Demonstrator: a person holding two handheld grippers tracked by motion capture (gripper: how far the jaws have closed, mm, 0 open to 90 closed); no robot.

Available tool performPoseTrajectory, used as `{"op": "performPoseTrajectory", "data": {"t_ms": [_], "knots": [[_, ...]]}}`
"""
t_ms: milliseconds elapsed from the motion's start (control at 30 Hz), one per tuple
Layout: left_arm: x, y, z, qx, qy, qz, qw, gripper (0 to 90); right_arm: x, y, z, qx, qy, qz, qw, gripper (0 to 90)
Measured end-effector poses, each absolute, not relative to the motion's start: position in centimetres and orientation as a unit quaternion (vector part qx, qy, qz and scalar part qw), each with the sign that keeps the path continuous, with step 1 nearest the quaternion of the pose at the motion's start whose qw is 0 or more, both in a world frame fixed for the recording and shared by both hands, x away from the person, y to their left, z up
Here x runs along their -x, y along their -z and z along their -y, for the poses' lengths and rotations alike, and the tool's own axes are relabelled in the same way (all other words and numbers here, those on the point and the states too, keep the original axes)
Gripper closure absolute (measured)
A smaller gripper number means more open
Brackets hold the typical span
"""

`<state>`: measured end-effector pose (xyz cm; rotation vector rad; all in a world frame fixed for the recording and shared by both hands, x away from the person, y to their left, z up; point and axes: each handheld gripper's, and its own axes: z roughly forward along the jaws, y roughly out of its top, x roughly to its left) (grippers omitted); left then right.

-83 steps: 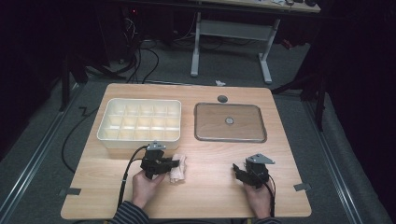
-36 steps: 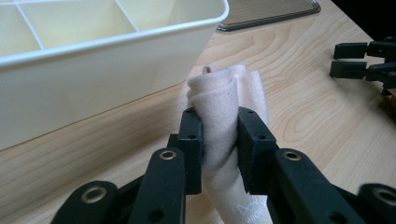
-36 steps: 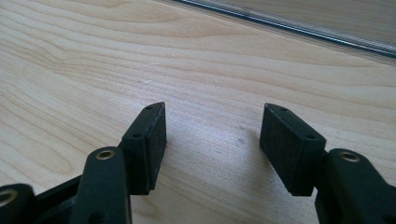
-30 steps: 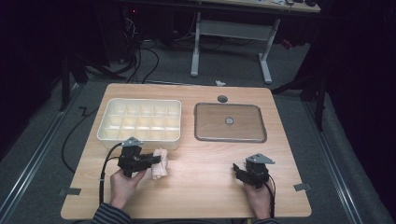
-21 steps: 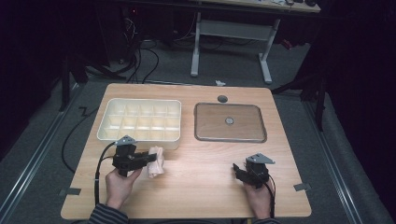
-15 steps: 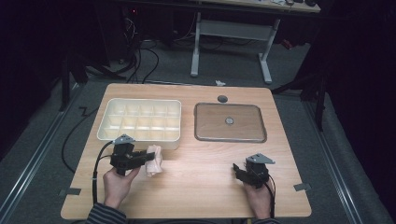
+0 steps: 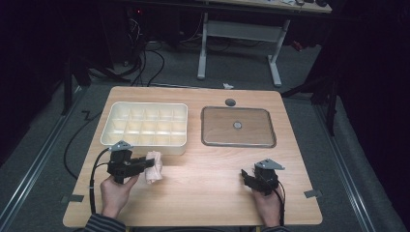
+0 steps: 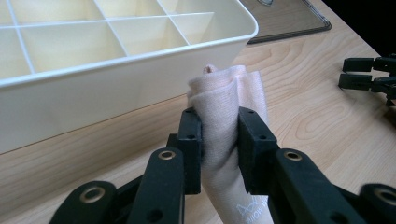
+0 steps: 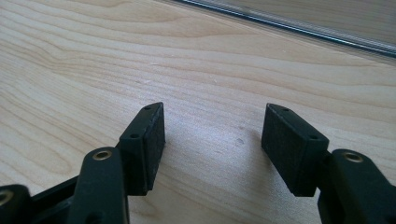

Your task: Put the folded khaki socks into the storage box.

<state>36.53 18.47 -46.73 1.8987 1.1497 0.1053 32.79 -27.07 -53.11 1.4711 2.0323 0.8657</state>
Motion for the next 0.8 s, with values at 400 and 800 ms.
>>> {"op": "performPoseTrajectory", "data": {"t_ms": [400, 800], "knots": [[-36.5, 46.9, -19.6, -0.761, -0.047, -0.474, 0.441, 72.6, -32.8, 53.1, 27.1, -0.537, -0.316, -0.744, 0.242, 38.9], [-36.9, 46.2, -20.4, -0.755, -0.058, -0.476, 0.447, 72.5, -32.8, 53.1, 27.0, -0.537, -0.316, -0.744, 0.242, 38.7]]}}
